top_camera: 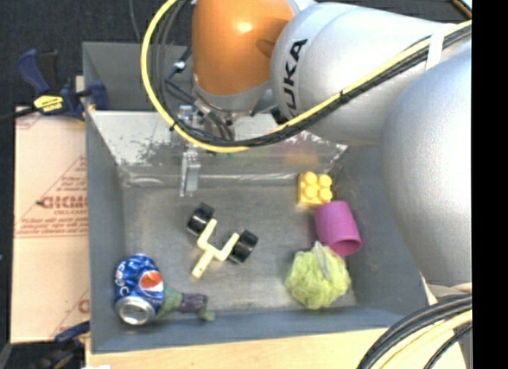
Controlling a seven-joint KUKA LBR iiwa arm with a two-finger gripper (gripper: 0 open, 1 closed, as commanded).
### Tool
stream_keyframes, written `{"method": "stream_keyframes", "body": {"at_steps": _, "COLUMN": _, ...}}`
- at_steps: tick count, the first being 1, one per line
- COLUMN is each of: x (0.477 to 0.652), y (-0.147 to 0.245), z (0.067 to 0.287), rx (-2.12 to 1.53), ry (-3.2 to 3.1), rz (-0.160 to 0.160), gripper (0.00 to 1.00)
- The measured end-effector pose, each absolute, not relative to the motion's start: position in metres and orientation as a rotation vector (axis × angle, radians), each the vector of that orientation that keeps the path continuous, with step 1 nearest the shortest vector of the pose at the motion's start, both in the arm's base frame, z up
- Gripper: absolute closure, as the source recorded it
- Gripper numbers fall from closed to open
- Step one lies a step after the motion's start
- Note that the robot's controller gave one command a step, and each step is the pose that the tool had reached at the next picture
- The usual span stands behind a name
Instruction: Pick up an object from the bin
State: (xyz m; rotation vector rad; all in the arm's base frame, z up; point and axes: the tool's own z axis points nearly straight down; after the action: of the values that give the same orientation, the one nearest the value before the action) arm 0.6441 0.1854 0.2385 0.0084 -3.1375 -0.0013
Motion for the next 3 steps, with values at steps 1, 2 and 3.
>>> {"method": "stream_keyframes", "body": {"at_steps": 1, "x": 0.645, "y": 0.184, "z": 0.244, "rx": 0.000, "ry": -3.146, "rz": -0.004, "gripper": 0.00}}
{"method": "stream_keyframes", "body": {"at_steps": 2, "x": 0.614, "y": 0.133, "z": 0.119, "rx": 0.324, "ry": -3.131, "rz": -0.001, "gripper": 0.00}}
{"method": "stream_keyframes", "body": {"at_steps": 3, "x": 0.612, "y": 0.099, "z": 0.164, "rx": 0.593, "ry": -3.104, "rz": -0.002, "gripper": 0.00}}
